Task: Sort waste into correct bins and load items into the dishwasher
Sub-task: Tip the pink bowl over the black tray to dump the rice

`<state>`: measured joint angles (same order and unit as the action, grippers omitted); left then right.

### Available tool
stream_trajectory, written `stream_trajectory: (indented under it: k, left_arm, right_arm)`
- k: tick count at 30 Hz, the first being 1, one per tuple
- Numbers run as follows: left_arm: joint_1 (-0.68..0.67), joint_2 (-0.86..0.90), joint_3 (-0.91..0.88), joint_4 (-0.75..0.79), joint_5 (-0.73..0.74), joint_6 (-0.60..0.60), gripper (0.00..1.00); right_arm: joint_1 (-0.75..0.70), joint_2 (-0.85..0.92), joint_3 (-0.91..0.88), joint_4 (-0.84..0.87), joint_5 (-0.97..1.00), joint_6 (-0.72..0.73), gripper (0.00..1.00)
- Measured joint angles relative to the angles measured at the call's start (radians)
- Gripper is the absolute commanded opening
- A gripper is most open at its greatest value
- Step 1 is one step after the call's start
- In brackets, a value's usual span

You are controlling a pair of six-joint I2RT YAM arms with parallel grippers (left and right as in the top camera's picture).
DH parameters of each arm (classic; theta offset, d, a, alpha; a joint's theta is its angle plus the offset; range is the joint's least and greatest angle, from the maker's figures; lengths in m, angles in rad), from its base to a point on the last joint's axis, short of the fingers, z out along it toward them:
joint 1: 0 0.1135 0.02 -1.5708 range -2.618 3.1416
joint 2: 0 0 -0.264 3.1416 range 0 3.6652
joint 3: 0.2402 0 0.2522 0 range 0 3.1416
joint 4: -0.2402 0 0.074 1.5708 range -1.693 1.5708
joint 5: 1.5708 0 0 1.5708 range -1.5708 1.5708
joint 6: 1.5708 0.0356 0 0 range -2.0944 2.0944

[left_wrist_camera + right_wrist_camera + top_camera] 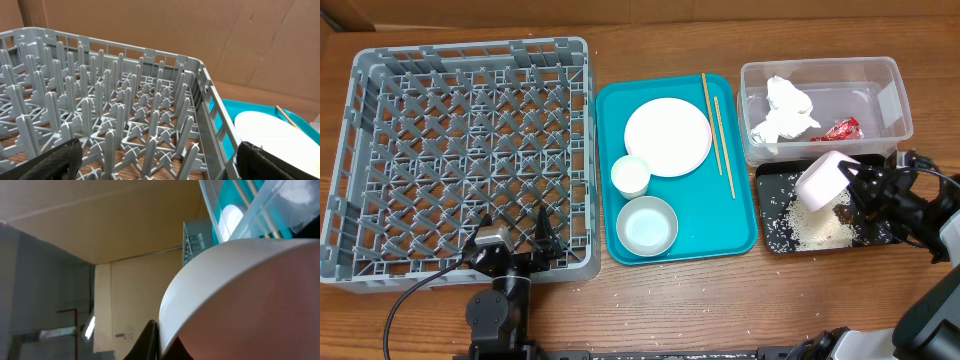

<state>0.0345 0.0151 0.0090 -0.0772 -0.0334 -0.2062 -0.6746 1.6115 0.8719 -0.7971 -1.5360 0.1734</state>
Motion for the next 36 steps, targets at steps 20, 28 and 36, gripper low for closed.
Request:
stream_trajectory:
  k: [20, 28, 36]
  left_arm:
    - [0.0, 0.0, 0.0, 0.0, 0.0, 0.0, 1.0]
    - [0.0, 0.0, 0.0, 0.0, 0.0, 0.0, 1.0]
    - [0.0, 0.0, 0.0, 0.0, 0.0, 0.0, 1.0]
  right_arm:
    - [0.0, -0.067, -0.001, 0.05, 0.159, 0.002, 0.04]
    - [0.049, -0.229, 0.0, 0.011, 0.416, 0.0, 0.04]
    - [0.066, -0.274, 0.028, 0.042, 0.46, 0.024, 0.03]
